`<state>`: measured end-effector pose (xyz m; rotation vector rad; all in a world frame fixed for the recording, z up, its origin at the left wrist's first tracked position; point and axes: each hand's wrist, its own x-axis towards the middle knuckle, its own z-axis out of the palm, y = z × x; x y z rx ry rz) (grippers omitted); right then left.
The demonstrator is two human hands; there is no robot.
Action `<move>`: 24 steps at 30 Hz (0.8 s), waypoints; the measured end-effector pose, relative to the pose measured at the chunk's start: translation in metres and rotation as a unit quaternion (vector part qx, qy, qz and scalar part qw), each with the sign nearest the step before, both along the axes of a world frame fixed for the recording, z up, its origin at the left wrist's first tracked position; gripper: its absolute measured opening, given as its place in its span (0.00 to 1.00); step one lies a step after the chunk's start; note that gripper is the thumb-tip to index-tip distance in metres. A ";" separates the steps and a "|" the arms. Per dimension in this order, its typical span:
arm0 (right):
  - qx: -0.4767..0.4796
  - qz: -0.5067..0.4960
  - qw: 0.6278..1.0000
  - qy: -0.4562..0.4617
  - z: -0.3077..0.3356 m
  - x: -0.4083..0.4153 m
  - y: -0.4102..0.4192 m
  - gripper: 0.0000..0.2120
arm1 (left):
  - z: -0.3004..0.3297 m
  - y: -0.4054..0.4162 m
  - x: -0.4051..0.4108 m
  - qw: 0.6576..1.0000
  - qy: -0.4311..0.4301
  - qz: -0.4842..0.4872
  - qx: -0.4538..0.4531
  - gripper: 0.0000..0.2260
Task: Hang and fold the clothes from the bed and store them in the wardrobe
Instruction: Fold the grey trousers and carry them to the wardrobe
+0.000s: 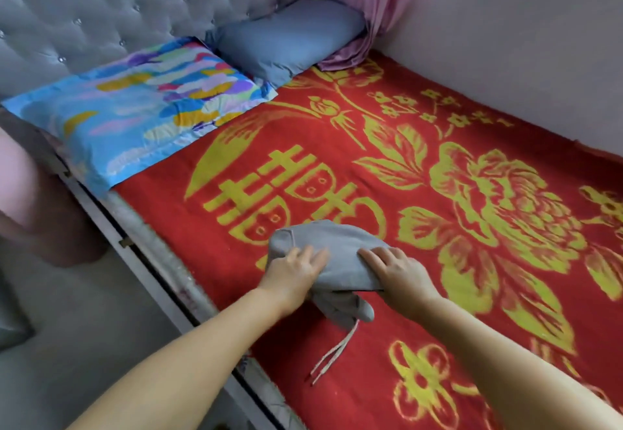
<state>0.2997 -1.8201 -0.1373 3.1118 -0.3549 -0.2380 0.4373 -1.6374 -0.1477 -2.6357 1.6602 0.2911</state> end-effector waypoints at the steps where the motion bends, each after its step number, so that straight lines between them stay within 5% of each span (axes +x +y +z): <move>1: 0.008 0.014 1.000 0.001 -0.024 0.012 0.006 0.25 | -0.022 0.011 0.006 1.000 -0.003 0.007 -0.026 0.28; 5: 0.001 0.068 0.998 -0.003 -0.129 0.064 0.026 0.25 | -0.118 0.042 0.040 0.999 -0.046 0.005 -0.027 0.36; 9: 0.033 0.045 0.998 0.018 -0.184 0.044 0.051 0.35 | -0.170 0.060 0.036 0.998 -0.053 -0.031 -0.028 0.30; 11: 0.055 0.024 0.997 0.041 -0.194 0.023 0.070 0.41 | -0.178 0.072 0.031 0.997 -0.046 -0.053 -0.024 0.26; 15: 0.045 -0.021 0.998 0.049 -0.198 0.016 0.102 0.45 | -0.175 0.082 0.043 0.998 0.024 -0.056 0.026 0.35; 21: 0.038 -0.065 0.997 0.004 -0.187 0.016 0.124 0.57 | -0.154 0.066 0.050 0.993 0.098 -0.026 0.055 0.27; 24: 0.097 -0.111 0.989 0.011 -0.173 0.016 0.117 0.50 | -0.127 0.047 0.048 0.991 0.100 -0.024 0.087 0.21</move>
